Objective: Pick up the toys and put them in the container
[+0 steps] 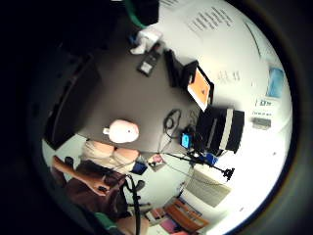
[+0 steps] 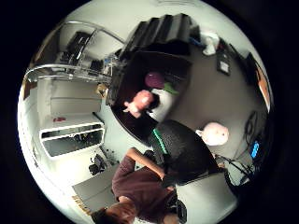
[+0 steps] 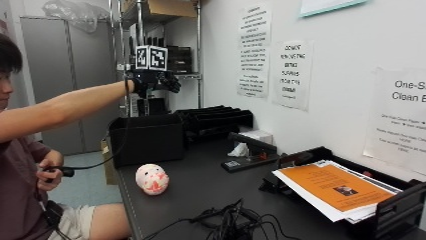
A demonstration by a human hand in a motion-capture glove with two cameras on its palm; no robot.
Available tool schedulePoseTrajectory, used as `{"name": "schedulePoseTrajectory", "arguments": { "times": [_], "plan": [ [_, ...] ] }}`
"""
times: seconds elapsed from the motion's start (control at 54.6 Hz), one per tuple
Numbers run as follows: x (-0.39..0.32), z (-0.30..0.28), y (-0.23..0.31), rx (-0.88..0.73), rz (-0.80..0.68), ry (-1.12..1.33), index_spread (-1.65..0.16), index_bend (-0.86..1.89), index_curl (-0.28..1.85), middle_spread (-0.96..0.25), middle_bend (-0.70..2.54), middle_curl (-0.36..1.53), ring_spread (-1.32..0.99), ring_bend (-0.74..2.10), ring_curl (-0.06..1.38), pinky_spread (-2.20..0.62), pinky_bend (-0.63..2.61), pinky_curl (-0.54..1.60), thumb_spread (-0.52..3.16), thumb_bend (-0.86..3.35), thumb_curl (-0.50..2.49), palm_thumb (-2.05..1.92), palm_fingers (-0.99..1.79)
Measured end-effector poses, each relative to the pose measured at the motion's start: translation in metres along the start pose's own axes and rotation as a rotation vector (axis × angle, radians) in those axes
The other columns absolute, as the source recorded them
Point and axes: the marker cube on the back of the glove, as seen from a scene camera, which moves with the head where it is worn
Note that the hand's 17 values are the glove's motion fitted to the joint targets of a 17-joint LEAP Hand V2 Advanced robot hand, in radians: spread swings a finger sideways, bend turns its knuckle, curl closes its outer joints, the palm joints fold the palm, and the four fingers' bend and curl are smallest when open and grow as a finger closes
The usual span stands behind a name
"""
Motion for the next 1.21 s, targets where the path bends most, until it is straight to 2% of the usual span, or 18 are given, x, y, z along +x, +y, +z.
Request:
{"name": "schedulePoseTrajectory", "arguments": {
  "times": [0.165,0.33,0.421,0.494,0.513,0.623,0.678,0.806,0.879,1.026,1.209],
  "plan": [
    [0.051,0.072,0.034,-0.077,0.022,-0.039,-0.14,0.01,0.11,0.06,0.12,0.26,0.01,0.39,0.44,0.05,0.99,0.38,1.25,-0.02,0.39,0.04,-0.34],
    [0.079,0.219,0.051,-0.287,0.029,-0.164,-0.15,-0.01,0.08,0.06,0.13,0.24,0.00,0.52,0.47,0.04,1.00,0.37,1.24,-0.02,0.37,0.03,-0.27],
    [0.078,0.292,0.055,-0.386,0.019,-0.150,-0.18,0.05,0.08,0.06,0.15,0.25,0.01,0.45,0.46,0.04,1.01,0.37,1.21,-0.02,0.36,0.02,-0.29],
    [0.073,0.317,0.051,-0.367,0.010,-0.092,-0.20,0.07,0.09,0.03,0.13,0.24,0.01,0.43,0.45,0.05,1.01,0.37,1.18,-0.02,0.36,0.03,-0.27],
    [0.072,0.317,0.049,-0.343,0.008,-0.076,-0.20,0.08,0.10,0.00,0.14,0.25,0.01,0.46,0.46,0.05,1.01,0.37,1.18,-0.02,0.36,0.03,-0.18],
    [0.062,0.309,0.033,-0.248,-0.014,-0.070,-0.23,0.13,0.10,-0.15,0.35,0.31,-0.11,0.70,0.47,-0.05,0.95,0.32,1.26,0.09,0.41,0.24,0.36],
    [0.056,0.299,0.024,-0.237,-0.032,-0.085,-0.24,0.18,0.12,-0.20,0.42,0.34,-0.18,0.92,0.53,-0.12,0.91,0.31,1.26,0.16,0.46,0.38,0.62],
    [0.039,0.242,0.007,-0.235,-0.062,-0.086,-0.28,0.27,0.15,-0.28,0.70,0.47,-0.28,1.06,0.62,-0.22,0.96,0.36,1.04,0.21,0.57,0.57,0.95],
    [0.028,0.200,-0.001,-0.178,-0.070,-0.103,-0.31,0.35,0.18,-0.29,0.82,0.54,-0.32,1.10,0.66,-0.26,0.98,0.39,0.95,0.19,0.62,0.59,1.00],
    [-0.001,0.064,-0.015,-0.011,-0.078,-0.114,-0.35,0.53,0.26,-0.29,0.96,0.65,-0.37,1.16,0.72,-0.31,1.01,0.45,0.80,0.15,0.69,0.60,0.99],
    [-0.065,-0.021,-0.031,0.077,-0.123,-0.071,-0.37,0.68,0.35,-0.28,1.06,0.75,-0.41,1.22,0.77,-0.34,1.07,0.51,0.68,0.11,0.76,0.62,0.91]
  ]
}}
